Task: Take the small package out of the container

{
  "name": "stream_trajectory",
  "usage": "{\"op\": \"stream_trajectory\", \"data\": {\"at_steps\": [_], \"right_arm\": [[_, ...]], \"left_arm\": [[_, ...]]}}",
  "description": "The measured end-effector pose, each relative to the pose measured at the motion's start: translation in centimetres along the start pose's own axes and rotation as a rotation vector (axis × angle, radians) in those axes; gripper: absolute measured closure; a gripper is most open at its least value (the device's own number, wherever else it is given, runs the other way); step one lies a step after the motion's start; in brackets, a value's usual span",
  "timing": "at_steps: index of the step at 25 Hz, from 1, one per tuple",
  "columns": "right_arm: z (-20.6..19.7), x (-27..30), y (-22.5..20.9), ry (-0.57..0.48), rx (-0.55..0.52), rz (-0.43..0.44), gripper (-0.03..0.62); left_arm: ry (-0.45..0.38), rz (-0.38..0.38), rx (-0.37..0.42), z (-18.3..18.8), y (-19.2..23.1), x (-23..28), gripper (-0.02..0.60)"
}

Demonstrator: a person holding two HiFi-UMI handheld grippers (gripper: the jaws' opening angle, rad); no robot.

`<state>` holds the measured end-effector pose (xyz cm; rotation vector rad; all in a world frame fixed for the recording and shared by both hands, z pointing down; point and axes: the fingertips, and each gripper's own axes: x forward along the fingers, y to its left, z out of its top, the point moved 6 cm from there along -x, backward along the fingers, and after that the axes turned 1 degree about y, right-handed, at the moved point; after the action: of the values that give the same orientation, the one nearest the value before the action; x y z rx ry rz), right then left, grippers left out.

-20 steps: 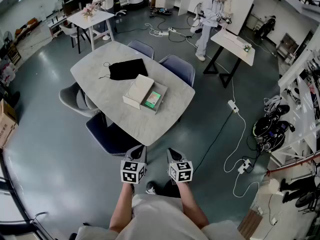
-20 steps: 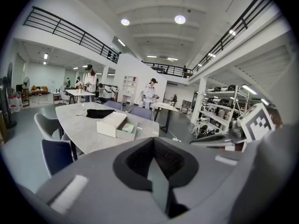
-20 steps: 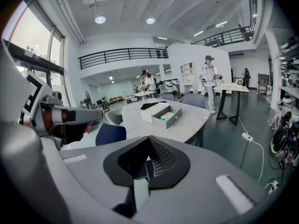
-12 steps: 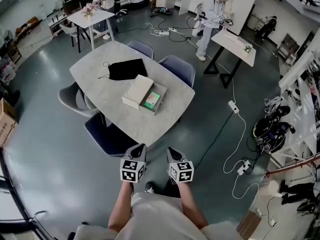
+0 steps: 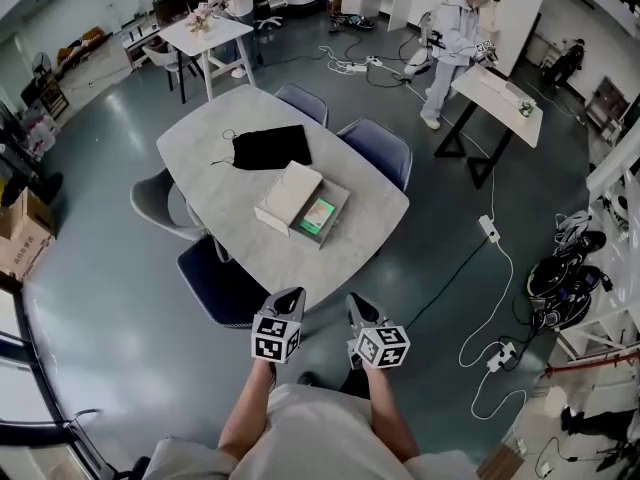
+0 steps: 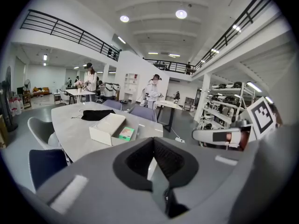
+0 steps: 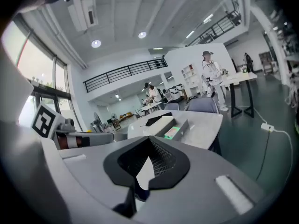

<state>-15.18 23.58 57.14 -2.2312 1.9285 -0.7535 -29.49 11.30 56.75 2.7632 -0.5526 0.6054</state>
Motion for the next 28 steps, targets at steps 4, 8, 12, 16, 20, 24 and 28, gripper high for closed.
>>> {"op": "stream_trajectory", "data": {"at_steps": [4,8,12,16,20,24,28], "right_arm": [[1.0,2.2,-3.0,0.063,0.012,0.069,0.594],[2.0,4.4,-6.3,0.132,-0.011,0.108,0.595],[3.8,6.3,-8.7,0.173,-0.047,0.141,0.594],[4.7,7.0,-10.9,0.221,-0.042,0.203,0.594],[5.9,6.9,-13.6,0.252,-0.075,0.243,0.594],[7.1,7.0,-16.5,0.271,-0.085,0.265,0.594],[7.5,6.7,-19.2,0.286,-0.075,0.280,0.594]], "left_arm": [[0.036,-0.011,-0.007,0.9,-0.9,3.5,0.528],[0.062,0.014,0.001,2.2,-1.4,6.4,0.528],[0.075,0.052,-0.014,3.9,-1.4,8.7,0.528],[0.101,0.074,-0.051,4.5,-2.7,11.2,0.528],[0.121,0.109,-0.076,4.9,-4.1,13.8,0.528],[0.131,0.156,-0.099,5.5,-4.5,16.0,0.528],[0.159,0.192,-0.089,6.0,-5.4,16.6,0.528]]}}
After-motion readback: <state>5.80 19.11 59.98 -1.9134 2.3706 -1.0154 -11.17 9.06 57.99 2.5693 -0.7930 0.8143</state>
